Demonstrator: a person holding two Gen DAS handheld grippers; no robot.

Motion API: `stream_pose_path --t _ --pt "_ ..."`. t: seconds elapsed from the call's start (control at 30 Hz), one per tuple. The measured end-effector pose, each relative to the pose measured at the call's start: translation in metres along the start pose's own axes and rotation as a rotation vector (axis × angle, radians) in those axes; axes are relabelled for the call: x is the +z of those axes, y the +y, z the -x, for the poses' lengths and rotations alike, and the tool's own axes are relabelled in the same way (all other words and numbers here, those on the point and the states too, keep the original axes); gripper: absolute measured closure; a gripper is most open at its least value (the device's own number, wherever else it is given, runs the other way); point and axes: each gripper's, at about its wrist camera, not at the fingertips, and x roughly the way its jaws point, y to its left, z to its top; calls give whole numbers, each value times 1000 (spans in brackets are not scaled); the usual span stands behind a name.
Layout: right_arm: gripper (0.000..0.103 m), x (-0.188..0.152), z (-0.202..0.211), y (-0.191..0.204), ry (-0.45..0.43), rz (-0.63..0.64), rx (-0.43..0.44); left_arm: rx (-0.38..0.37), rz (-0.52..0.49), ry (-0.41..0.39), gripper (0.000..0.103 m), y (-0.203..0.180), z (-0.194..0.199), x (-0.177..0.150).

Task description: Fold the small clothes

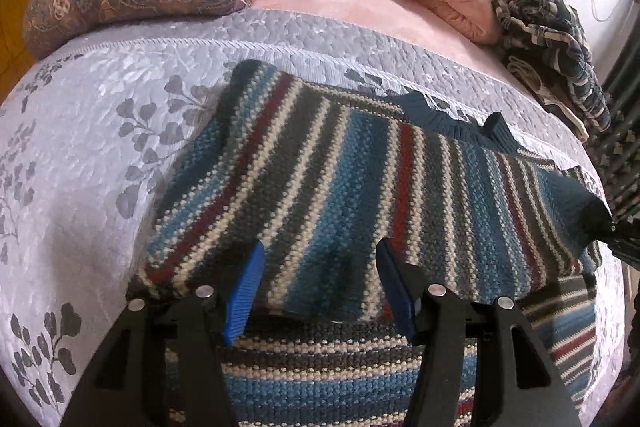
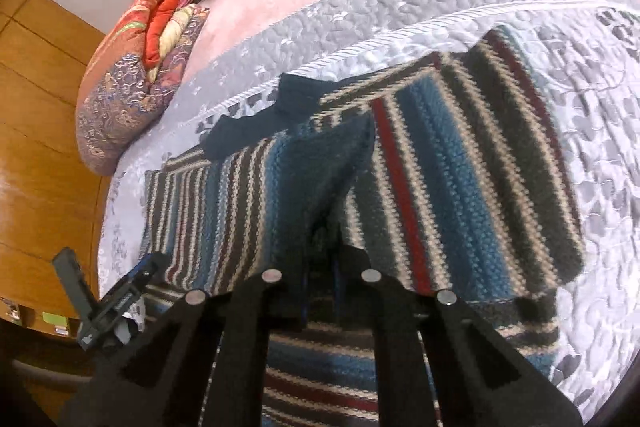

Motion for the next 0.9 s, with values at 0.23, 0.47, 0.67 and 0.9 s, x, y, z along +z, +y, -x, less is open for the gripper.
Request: stream_pose_path --t 0.23,0.47,0.67,0.9 --pt "95 -15 -35 -23 67 -28 -86 11 -1 6 45 2 -3 -1" --pt "85 -14 -17 -8 36 25 -158 31 -18 -3 45 -1 1 0" --pt "83 -17 22 23 -96 131 -255 13 -25 -38 45 -6 17 4" --pt "82 -29 19 68 -78 236 -138 -20 -45 -64 44 -17 26 6"
